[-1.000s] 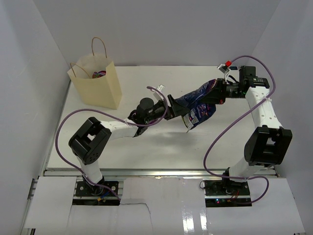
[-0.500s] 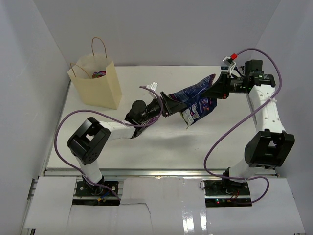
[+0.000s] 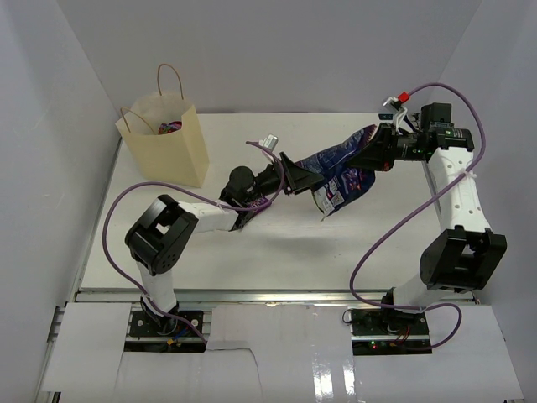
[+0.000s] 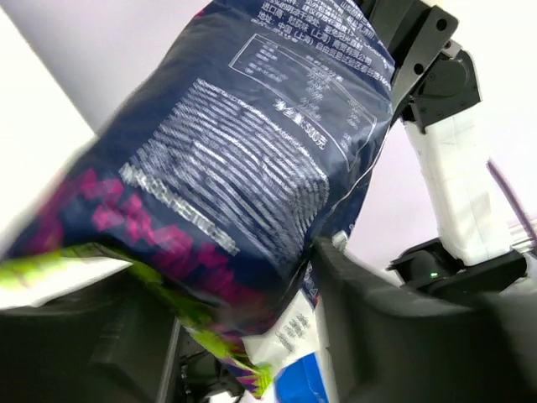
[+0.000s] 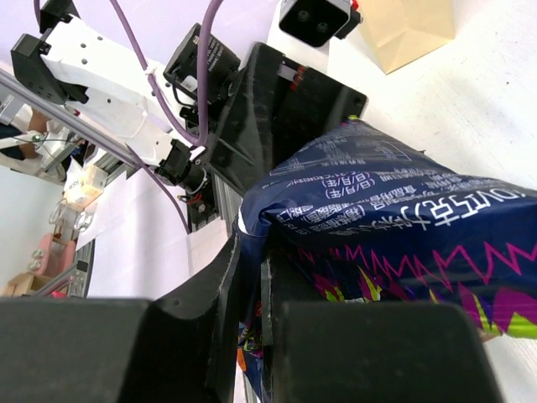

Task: Place the snacks into the paper bag

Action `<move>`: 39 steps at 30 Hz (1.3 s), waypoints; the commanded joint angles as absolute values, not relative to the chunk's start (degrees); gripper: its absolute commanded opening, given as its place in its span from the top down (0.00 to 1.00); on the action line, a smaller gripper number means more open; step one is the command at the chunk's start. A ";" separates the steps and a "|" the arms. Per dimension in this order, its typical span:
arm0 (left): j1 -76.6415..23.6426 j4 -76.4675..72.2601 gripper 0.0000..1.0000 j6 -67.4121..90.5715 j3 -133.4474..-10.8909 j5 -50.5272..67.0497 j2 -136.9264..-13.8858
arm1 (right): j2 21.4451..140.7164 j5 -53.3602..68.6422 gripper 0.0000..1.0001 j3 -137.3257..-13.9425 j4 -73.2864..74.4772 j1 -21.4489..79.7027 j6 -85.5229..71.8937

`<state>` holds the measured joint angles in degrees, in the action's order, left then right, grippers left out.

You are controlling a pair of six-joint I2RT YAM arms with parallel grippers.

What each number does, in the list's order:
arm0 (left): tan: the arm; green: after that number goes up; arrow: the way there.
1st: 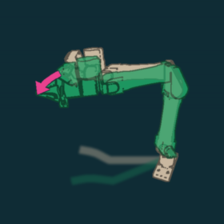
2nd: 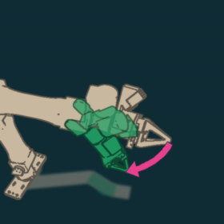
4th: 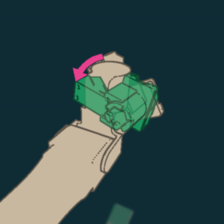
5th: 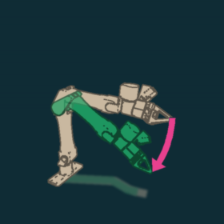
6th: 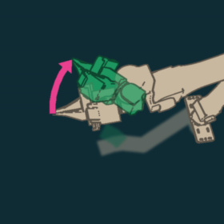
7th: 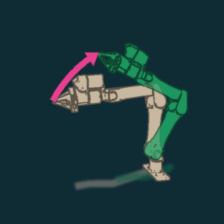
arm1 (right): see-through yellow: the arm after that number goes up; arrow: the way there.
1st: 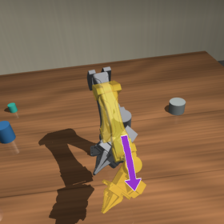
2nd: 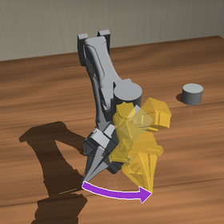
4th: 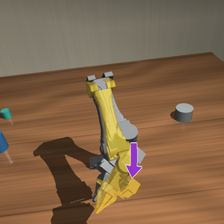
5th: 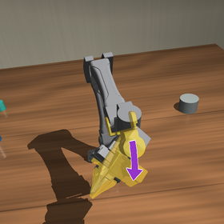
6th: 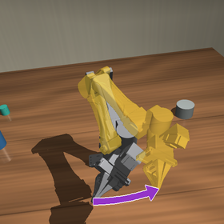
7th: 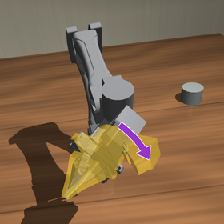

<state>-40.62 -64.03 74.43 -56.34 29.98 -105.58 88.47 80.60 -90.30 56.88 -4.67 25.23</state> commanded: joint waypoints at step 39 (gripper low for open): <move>-14.07 1.30 1.00 41.49 -79.17 8.37 -65.56 | 86.40 71.11 0.17 -82.01 47.29 -3.87 24.43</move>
